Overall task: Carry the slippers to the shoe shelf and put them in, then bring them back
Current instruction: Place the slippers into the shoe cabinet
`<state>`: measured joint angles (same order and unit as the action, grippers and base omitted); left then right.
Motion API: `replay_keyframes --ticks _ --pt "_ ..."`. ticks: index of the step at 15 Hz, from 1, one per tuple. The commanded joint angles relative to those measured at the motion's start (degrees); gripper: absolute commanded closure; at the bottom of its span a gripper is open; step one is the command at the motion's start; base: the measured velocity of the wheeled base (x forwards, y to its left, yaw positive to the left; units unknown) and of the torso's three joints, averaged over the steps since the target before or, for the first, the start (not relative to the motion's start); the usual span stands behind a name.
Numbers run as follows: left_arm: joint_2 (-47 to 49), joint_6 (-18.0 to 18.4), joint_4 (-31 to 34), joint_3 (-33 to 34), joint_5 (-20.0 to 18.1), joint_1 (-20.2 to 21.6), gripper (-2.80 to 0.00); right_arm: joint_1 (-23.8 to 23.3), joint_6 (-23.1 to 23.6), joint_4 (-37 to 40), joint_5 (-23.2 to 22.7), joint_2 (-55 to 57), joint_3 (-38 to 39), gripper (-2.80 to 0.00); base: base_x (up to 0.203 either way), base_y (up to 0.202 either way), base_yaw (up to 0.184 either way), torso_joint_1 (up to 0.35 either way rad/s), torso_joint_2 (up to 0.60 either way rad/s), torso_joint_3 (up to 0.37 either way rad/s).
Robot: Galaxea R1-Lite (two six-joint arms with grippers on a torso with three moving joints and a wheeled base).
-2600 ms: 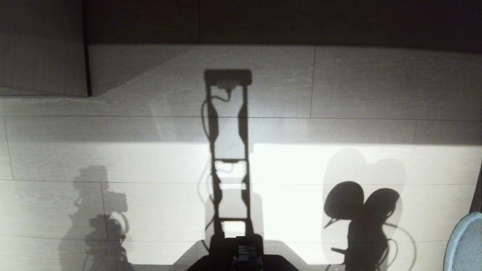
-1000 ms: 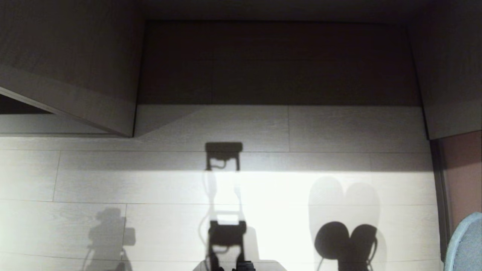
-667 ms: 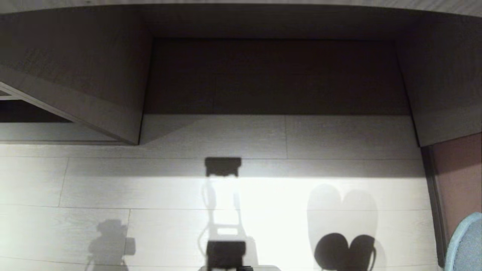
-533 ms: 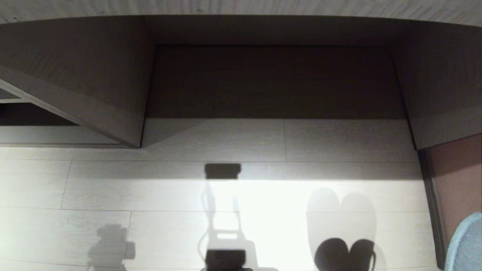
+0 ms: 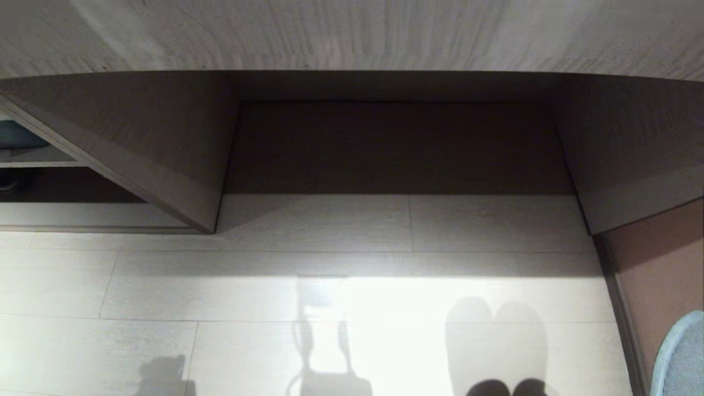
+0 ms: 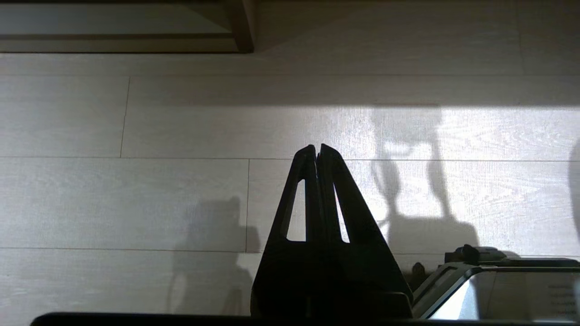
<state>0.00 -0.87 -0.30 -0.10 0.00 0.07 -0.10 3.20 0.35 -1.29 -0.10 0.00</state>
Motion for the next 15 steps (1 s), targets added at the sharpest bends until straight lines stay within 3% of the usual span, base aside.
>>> replay_keyframes --ticks 1,15 --pt "0.0 0.0 0.0 0.0 0.0 0.0 0.00 0.0 0.1 0.0 0.0 0.0 0.1 0.00 0.000 0.000 0.000 0.007 0.00 0.195" --pt "0.1 0.0 0.0 0.0 0.0 0.0 0.00 0.0 0.1 0.0 0.0 0.0 0.1 0.00 0.000 0.000 0.000 0.004 0.00 0.203"
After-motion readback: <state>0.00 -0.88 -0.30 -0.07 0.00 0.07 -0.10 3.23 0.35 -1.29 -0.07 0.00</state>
